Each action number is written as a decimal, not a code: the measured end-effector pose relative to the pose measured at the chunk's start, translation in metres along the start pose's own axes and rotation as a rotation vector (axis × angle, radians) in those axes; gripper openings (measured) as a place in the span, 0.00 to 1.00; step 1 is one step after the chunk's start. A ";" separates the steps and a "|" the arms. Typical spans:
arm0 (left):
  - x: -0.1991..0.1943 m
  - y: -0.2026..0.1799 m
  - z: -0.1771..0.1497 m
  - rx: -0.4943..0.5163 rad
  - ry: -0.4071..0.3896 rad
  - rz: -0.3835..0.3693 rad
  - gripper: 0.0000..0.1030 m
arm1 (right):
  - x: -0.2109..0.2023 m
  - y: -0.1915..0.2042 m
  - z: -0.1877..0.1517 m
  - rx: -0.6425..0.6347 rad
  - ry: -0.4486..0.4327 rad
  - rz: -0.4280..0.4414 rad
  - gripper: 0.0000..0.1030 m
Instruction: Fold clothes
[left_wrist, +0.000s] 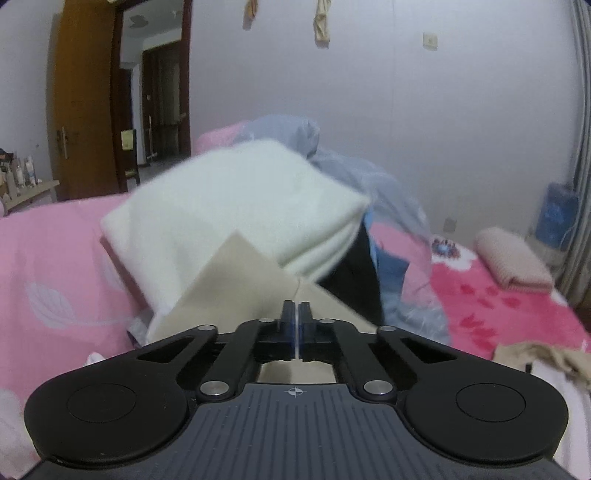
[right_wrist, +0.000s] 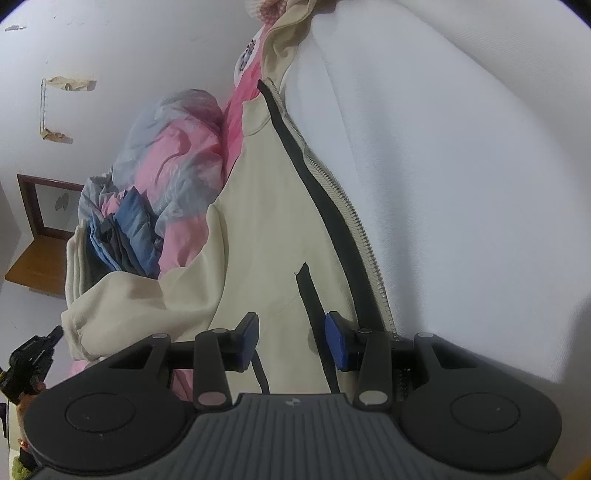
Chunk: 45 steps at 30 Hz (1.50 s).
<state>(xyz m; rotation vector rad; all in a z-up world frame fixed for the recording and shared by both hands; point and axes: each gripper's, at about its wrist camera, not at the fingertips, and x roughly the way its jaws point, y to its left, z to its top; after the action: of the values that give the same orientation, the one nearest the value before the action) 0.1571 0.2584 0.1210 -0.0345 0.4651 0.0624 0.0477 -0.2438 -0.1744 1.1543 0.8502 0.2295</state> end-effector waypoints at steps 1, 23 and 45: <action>-0.006 0.001 0.003 -0.012 -0.015 0.000 0.00 | 0.000 0.000 0.000 0.002 -0.001 0.000 0.41; 0.053 0.031 -0.008 0.055 0.133 0.125 0.33 | 0.000 -0.004 0.002 0.012 0.010 0.002 0.41; -0.070 0.028 -0.007 -0.094 0.046 0.279 0.11 | 0.000 -0.006 0.003 0.034 0.015 0.010 0.41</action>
<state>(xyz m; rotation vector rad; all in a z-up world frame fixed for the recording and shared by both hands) 0.0897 0.2821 0.1460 -0.0635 0.5105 0.3578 0.0482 -0.2490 -0.1792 1.1899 0.8643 0.2326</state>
